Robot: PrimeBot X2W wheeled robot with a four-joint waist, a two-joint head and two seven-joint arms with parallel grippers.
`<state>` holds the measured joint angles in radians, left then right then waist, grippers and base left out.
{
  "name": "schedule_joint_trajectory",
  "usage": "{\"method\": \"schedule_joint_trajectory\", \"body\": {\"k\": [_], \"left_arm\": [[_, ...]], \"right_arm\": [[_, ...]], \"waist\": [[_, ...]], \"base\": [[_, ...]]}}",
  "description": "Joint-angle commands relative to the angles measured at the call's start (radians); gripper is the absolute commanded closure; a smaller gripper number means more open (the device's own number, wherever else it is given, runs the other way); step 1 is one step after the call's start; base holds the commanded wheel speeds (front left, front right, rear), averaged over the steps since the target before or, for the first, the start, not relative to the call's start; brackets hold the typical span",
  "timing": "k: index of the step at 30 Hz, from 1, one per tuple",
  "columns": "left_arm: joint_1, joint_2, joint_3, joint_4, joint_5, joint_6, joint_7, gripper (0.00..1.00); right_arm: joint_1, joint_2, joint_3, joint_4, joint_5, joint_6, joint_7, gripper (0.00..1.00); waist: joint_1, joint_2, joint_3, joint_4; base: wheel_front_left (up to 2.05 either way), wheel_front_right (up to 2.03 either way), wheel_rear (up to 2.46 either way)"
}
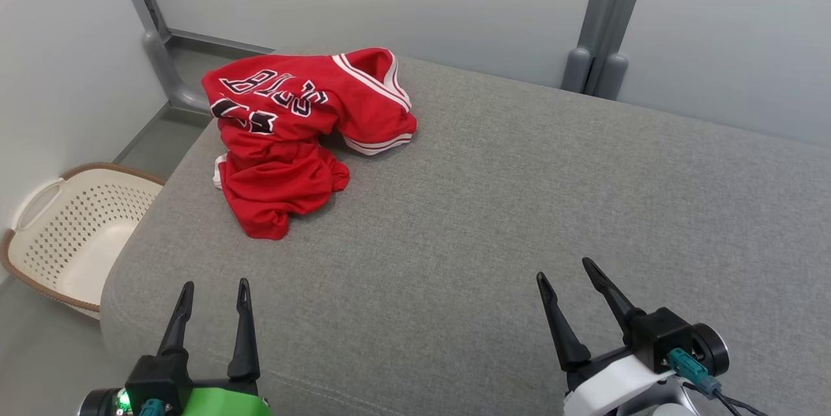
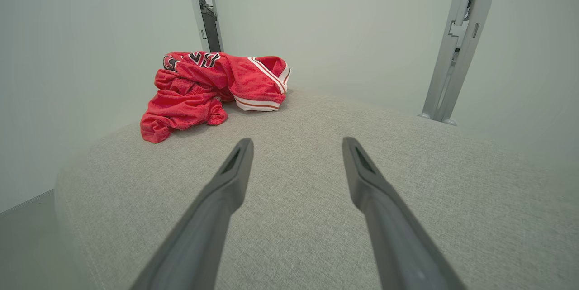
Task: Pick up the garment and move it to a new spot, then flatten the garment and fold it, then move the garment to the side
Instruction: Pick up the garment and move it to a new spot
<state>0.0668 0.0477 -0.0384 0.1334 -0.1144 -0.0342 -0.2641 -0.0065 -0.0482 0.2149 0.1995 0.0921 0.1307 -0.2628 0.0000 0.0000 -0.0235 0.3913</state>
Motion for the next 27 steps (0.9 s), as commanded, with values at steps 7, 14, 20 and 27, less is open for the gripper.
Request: {"method": "schedule_joint_trajectory", "body": {"k": [7,14,20,27], "left_arm": [[0.019,0.005,0.010,-0.008,0.003,-0.001,0.000,0.00],[0.016,0.005,0.012,-0.014,0.000,0.001,0.000,0.00],[-0.034,0.005,0.010,0.003,-0.015,-0.027,0.000,0.00],[-0.167,0.006,0.034,0.001,-0.005,-0.056,0.000,0.00]], "right_arm": [[0.016,-0.004,-0.002,-0.002,0.003,0.000,-0.003,0.00],[0.014,-0.004,0.000,0.000,0.000,0.000,-0.003,0.00],[-0.015,-0.004,-0.006,0.003,-0.022,0.000,-0.003,0.00],[-0.057,-0.004,-0.042,0.006,-0.089,0.000,-0.003,0.00]], "waist": [[0.0000,0.0000,-0.010,0.039],[0.0000,0.0000,0.000,0.048],[0.0000,0.0000,0.045,0.038],[0.0000,0.0000,0.165,0.020]], "base": [[0.00,0.00,0.00],[0.00,0.00,0.00],[0.00,0.00,0.00],[0.00,0.00,0.00]]}}
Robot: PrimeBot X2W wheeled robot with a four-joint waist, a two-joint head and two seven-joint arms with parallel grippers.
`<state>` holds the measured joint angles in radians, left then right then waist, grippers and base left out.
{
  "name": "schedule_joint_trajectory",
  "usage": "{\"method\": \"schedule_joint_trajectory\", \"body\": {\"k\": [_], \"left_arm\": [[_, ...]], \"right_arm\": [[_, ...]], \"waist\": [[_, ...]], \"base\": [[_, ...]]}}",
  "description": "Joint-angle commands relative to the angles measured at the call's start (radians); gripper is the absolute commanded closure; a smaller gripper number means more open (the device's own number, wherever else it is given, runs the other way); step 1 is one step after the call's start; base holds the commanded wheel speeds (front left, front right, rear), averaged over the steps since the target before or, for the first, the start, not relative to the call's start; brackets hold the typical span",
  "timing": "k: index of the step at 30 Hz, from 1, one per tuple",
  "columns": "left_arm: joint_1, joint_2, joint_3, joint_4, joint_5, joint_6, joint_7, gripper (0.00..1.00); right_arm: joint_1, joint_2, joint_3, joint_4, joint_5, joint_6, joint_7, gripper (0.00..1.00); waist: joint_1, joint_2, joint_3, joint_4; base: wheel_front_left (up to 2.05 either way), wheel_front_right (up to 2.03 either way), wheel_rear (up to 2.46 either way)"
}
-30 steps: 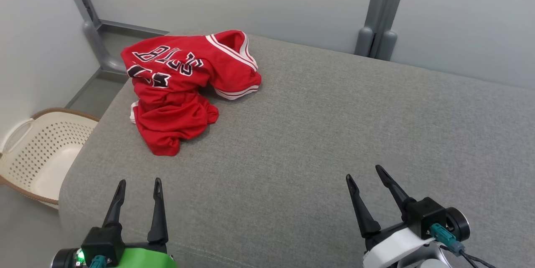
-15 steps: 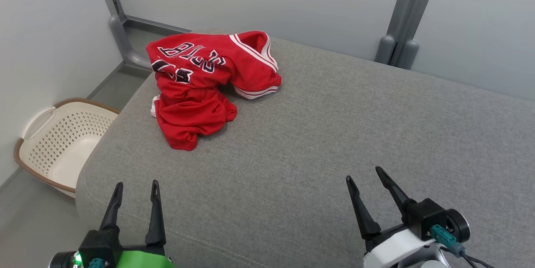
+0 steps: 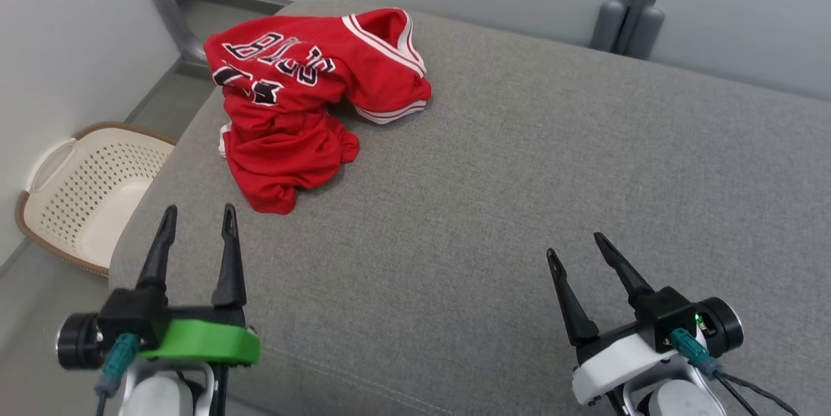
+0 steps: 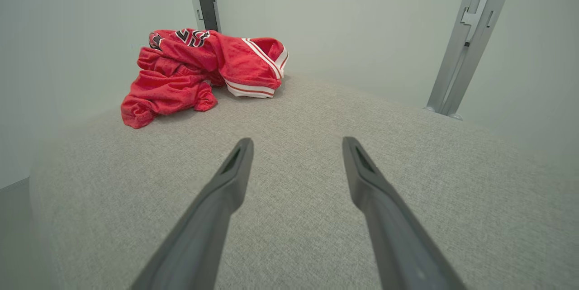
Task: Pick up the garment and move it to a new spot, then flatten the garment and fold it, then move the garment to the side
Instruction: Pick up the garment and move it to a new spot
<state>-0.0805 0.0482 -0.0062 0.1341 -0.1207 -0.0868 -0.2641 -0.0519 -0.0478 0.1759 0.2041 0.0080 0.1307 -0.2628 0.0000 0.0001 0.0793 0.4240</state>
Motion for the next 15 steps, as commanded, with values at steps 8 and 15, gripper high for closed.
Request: {"method": "schedule_joint_trajectory", "body": {"k": [8,15], "left_arm": [[-0.340,0.108,-0.007,0.139,-0.049,-0.041,0.014,0.00],[-0.752,0.262,-0.155,0.323,-0.257,-0.042,0.315,0.00]], "right_arm": [[-0.063,-0.054,-0.033,-0.014,-0.059,0.000,-0.003,0.00],[-0.118,-0.102,-0.054,-0.045,-0.064,0.000,-0.003,0.00]], "waist": [[0.0000,-0.0001,0.199,-0.027],[0.0000,-0.0001,0.318,-0.068]], "base": [[0.00,0.00,0.00],[0.00,0.00,0.00]]}}
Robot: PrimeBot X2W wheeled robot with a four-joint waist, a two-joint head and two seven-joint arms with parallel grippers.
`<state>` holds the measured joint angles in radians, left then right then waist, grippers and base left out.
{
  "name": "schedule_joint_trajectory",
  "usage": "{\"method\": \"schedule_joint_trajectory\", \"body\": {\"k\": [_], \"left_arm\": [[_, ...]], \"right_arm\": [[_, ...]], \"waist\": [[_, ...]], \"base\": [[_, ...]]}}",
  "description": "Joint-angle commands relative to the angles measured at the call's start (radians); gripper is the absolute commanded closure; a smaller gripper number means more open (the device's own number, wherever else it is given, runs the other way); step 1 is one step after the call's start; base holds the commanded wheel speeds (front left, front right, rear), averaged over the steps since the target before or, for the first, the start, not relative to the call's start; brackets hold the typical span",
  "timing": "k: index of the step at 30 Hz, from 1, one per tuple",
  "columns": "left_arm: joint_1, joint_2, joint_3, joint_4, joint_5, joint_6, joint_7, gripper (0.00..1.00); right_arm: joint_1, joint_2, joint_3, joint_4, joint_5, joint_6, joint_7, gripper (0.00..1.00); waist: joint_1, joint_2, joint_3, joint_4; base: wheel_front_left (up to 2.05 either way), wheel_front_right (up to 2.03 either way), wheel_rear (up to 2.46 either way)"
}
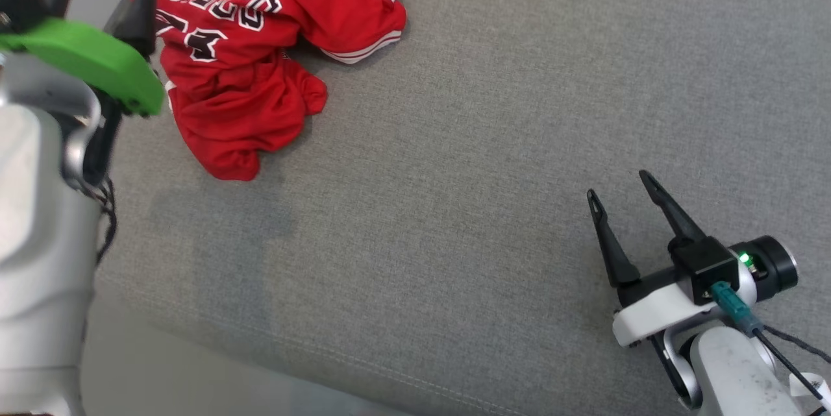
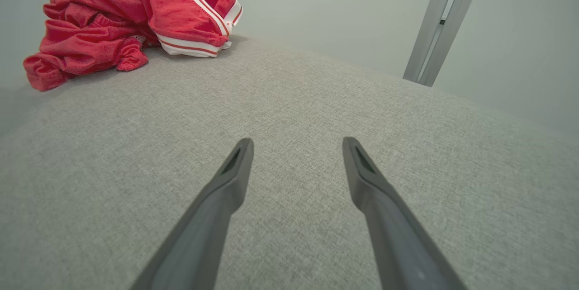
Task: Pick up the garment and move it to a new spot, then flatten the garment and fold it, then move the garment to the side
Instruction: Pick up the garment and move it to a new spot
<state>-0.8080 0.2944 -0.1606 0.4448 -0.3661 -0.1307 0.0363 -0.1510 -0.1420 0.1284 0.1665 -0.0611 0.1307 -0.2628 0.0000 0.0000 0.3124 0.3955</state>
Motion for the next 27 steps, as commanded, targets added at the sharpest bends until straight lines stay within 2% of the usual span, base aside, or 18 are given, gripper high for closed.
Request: {"method": "schedule_joint_trajectory", "body": {"k": [1,5,12,19,27], "left_arm": [[-0.078,0.031,-0.019,0.045,-0.045,0.001,0.077,0.00],[-0.241,0.056,-0.054,0.159,-0.162,0.001,0.259,0.00],[-0.398,0.089,-0.121,0.322,-0.248,0.001,0.449,0.00],[-0.427,0.118,-0.155,0.451,-0.289,0.001,0.455,0.00],[-0.376,0.122,-0.208,0.549,-0.331,0.001,0.429,0.00]], "right_arm": [[-0.030,-0.015,-0.007,-0.015,0.000,0.000,-0.003,0.00],[-0.055,-0.031,-0.016,-0.037,-0.014,0.000,-0.003,0.00],[-0.074,-0.040,-0.038,-0.064,-0.027,0.000,-0.003,0.00],[-0.079,-0.040,-0.068,-0.078,-0.038,-0.001,0.001,0.00],[-0.071,-0.043,-0.078,-0.080,-0.039,-0.001,0.006,0.00]], "waist": [[0.0000,0.0000,0.107,-0.050],[0.0000,0.0000,0.177,-0.090],[0.0000,0.0000,0.272,-0.155],[0.0000,0.0000,0.328,-0.189],[0.0000,0.0000,0.328,-0.192]], "base": [[0.00,0.00,0.00],[0.00,0.00,0.00],[0.00,0.00,0.00],[0.00,0.00,0.00],[0.00,0.00,0.00]]}}
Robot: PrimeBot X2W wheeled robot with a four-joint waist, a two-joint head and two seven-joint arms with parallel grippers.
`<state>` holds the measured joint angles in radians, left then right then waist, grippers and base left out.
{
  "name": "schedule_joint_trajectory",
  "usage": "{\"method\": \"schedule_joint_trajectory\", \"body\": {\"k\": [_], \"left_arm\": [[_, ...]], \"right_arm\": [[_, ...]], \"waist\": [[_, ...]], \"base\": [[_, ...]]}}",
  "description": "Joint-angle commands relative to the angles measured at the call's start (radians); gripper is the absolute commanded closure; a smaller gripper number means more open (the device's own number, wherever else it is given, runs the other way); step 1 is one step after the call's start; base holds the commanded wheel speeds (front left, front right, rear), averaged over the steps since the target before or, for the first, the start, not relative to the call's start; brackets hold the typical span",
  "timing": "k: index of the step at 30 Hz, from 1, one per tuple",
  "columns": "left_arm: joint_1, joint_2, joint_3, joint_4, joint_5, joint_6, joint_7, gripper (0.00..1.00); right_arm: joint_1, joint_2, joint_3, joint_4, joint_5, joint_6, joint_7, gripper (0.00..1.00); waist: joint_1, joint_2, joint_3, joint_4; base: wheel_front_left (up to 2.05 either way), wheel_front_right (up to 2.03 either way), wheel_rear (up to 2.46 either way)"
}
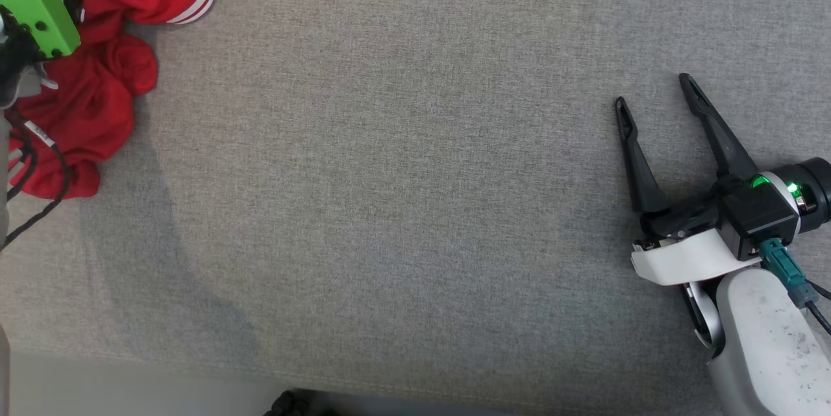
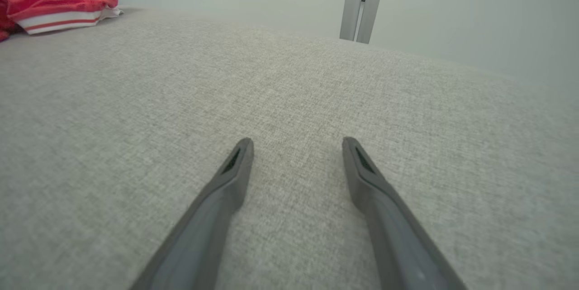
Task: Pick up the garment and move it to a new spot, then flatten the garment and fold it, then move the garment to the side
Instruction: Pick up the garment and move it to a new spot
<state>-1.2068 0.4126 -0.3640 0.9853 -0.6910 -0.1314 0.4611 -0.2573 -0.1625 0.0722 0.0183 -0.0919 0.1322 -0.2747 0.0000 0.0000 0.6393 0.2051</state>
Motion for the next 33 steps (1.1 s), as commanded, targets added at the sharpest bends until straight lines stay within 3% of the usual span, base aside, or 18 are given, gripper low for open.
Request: {"method": "schedule_joint_trajectory", "body": {"k": [1,5,6,7,10,17,21,27,33], "left_arm": [[0.032,0.002,-0.016,0.012,-0.018,0.002,0.012,0.00],[0.051,0.022,-0.056,-0.006,-0.027,0.002,-0.063,0.00],[0.050,0.028,-0.057,-0.021,-0.035,0.002,-0.115,0.09],[0.051,0.029,-0.057,-0.029,-0.045,0.002,-0.149,1.00],[0.083,0.022,-0.064,-0.052,-0.112,0.002,-0.201,1.00],[0.140,0.096,-0.104,-0.132,-0.135,0.002,-0.461,1.00],[0.175,0.132,-0.142,-0.175,-0.141,0.002,-0.550,1.00],[0.206,0.165,-0.188,-0.265,-0.147,0.002,-0.612,1.00],[0.189,0.172,-0.209,-0.372,-0.142,0.008,-0.591,1.00]], "right_arm": [[0.037,-0.024,-0.021,0.069,-0.008,-0.003,0.018,0.00],[0.043,-0.023,-0.018,0.071,-0.010,-0.003,0.018,0.00],[0.044,-0.022,-0.014,0.070,-0.009,-0.003,0.018,0.00],[0.045,-0.020,-0.010,0.069,-0.007,-0.002,0.018,0.00],[0.054,-0.003,-0.004,0.074,0.011,-0.002,0.017,0.00],[0.065,0.030,0.016,0.091,0.034,-0.002,0.011,0.00],[0.082,0.049,0.029,0.106,0.050,-0.002,0.011,0.00],[0.115,0.075,0.047,0.132,0.066,-0.002,0.011,0.00],[0.142,0.099,0.061,0.148,0.083,-0.002,0.011,0.00]], "waist": [[0.0000,0.0000,-0.001,-0.001],[0.0000,0.0000,-0.019,0.007],[0.0000,0.0000,-0.027,0.008],[0.0000,0.0000,-0.033,0.009],[0.0000,0.0000,-0.071,0.009],[0.0000,0.0000,-0.194,-0.005],[0.0000,0.0000,-0.269,-0.021],[0.0000,0.0000,-0.384,-0.051],[0.0000,0.0000,-0.484,-0.101]], "base": [[0.00,0.00,0.00],[0.00,0.00,0.00],[0.00,0.00,0.00],[0.00,0.00,0.00],[0.00,0.00,0.00],[0.00,0.00,0.00],[0.00,0.00,0.00],[0.00,0.00,0.00],[0.00,0.00,0.00]]}}
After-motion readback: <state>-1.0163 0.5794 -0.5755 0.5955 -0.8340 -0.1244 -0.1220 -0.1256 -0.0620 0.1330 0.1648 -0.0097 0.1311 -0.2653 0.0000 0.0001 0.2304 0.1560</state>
